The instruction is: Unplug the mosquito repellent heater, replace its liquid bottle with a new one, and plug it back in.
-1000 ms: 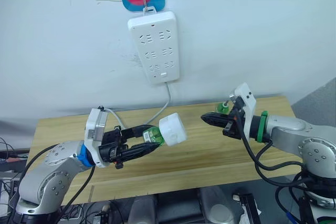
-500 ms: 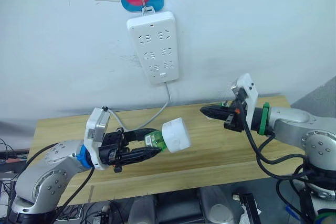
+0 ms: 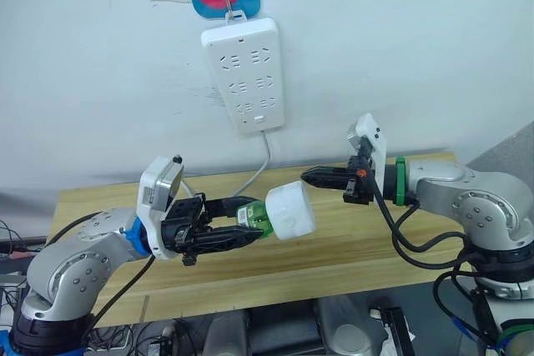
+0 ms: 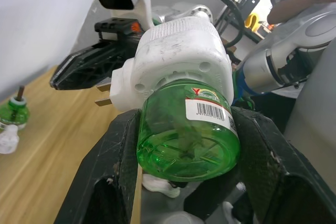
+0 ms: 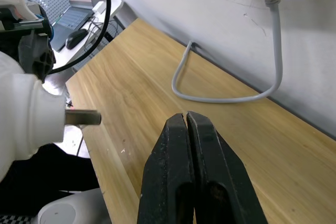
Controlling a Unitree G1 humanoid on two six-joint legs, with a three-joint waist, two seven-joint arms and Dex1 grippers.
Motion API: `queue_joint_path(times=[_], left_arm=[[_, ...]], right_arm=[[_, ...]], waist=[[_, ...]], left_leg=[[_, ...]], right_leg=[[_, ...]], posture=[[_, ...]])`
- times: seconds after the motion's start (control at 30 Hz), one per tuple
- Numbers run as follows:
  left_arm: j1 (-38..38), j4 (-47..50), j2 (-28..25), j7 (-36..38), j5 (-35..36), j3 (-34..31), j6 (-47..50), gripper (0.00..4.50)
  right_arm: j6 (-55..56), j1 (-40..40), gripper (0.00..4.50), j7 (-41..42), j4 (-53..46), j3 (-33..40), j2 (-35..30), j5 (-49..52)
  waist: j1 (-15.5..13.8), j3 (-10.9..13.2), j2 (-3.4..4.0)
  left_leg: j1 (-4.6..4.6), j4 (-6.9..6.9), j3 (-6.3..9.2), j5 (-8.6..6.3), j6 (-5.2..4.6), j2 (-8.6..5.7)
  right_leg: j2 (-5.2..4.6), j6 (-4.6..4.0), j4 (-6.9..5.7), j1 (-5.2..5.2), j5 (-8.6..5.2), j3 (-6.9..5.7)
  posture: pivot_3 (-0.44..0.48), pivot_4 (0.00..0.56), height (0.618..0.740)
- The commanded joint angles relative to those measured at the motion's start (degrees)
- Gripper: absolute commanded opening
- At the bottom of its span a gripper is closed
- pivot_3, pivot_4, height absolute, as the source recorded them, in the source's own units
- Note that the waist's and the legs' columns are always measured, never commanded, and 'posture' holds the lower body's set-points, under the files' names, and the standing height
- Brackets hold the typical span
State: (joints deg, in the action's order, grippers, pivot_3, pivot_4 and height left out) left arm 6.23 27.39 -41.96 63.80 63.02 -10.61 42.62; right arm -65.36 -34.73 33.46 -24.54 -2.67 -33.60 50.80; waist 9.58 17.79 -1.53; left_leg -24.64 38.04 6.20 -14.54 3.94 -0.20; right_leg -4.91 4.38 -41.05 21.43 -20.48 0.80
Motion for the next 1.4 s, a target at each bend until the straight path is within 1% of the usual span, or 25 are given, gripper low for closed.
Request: queue_joint_path(times=[0.03,0.33,0.73,1.17,1.4], left_arm=[[0.1,1.3,-0.8,0.0,2.5,-1.0,1.2,2.28],[0.8,0.2,0.5,-0.6,2.8,-0.5,1.6,2.28],[3.1,-0.5,1.4,-3.2,4.9,-0.9,2.9,2.28],[3.3,-1.7,1.7,-2.9,3.5,-0.7,2.1,2.28],[3.4,-2.8,2.0,-2.2,0.9,-0.3,0.2,2.28]], right_arm=[[1.8,-1.4,0.07,1.6,-0.7,0.1,0.3,-0.1],[1.1,-2.8,0.07,2.5,-1.4,-0.1,1.1,1.1],[-0.5,-1.1,0.07,2.0,-4.0,-0.4,1.7,3.8],[-3.6,-0.8,0.07,0.3,-7.2,1.1,1.7,7.8],[-5.1,-0.8,0.07,0.1,-8.2,2.3,0.3,9.0]], waist=[[0.0,0.0,0.00],[-0.1,0.0,0.00],[-0.1,0.0,0.00],[-0.1,0.0,0.01],[-0.1,0.0,0.01]], left_leg=[[0.00,0.00,0.01,0.00,0.00,0.00],[0.00,0.00,0.01,0.00,0.00,0.00],[0.00,0.00,0.01,0.00,0.00,0.01],[0.00,0.00,0.01,0.00,0.00,0.01],[0.00,-0.01,0.01,0.00,-0.01,0.01]], right_leg=[[0.00,0.00,0.00,0.00,0.00,0.00],[0.00,0.00,0.01,0.00,0.00,0.00],[0.00,0.00,0.01,0.00,0.00,0.00],[0.00,0.00,0.03,0.00,0.00,0.00],[0.00,0.00,0.04,0.00,0.00,0.00]], posture=[[-0.233,0.286,0.740],[-0.236,0.287,0.740],[-0.235,0.289,0.740],[-0.240,0.299,0.740],[-0.244,0.301,0.740]])
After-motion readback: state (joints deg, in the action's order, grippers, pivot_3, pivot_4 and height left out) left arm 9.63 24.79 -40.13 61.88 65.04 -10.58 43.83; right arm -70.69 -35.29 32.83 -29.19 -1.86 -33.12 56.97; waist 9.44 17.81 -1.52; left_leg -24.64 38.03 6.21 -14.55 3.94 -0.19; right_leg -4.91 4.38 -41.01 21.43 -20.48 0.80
